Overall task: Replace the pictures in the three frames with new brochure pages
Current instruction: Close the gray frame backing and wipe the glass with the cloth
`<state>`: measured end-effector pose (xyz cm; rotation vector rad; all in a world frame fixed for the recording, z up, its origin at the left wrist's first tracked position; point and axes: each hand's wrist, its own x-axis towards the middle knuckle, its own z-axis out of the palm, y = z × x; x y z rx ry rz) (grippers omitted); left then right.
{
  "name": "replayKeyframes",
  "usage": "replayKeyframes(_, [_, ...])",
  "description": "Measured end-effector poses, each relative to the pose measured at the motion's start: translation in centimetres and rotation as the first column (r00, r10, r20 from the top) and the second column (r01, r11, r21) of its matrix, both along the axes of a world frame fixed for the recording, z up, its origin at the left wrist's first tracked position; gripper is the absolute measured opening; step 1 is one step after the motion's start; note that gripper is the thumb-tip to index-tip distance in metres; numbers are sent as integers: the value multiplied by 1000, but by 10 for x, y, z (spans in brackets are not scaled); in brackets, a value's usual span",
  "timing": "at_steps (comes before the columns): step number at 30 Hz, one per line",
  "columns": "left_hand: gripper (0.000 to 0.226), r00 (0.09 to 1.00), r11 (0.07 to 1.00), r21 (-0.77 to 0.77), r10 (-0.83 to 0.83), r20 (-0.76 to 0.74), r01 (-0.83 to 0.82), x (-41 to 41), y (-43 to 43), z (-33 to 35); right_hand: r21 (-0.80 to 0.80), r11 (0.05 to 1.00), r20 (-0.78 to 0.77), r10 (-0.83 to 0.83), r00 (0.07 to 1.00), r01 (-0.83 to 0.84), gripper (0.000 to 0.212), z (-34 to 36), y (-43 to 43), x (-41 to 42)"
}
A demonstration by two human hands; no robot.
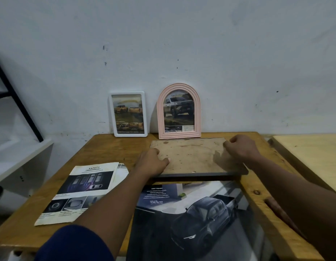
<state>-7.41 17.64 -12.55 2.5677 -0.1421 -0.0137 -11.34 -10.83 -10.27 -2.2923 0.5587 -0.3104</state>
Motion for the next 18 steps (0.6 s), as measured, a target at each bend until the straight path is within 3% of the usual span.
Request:
replayKeyframes(2, [65,1000,1000,-6,10,-9,-10,-3,-4,2,174,983,4,-61,998,60,28,6,-11,-6])
replayKeyframes(5, [61,1000,1000,-24,9,-17,-9,-7,-7,6,447,881,-39,-152,988,153,30,7,-21,-17])
replayKeyframes(9, [61,998,987,-159,25,-54,-33,-11,-7,17,632,770,51,-159,986,91,28,28,-27,-21])
replayKeyframes(13, [47,991,956,-293,-21,-135,-20,-16,-16,29,632,772,243,-125,962,-59,20,88,-31,-23])
replayKeyframes(18, [37,957,845,-534,-181,-227,33,-28,-51,35,472,866,429,-62,901,-165,18,164,-27,-33])
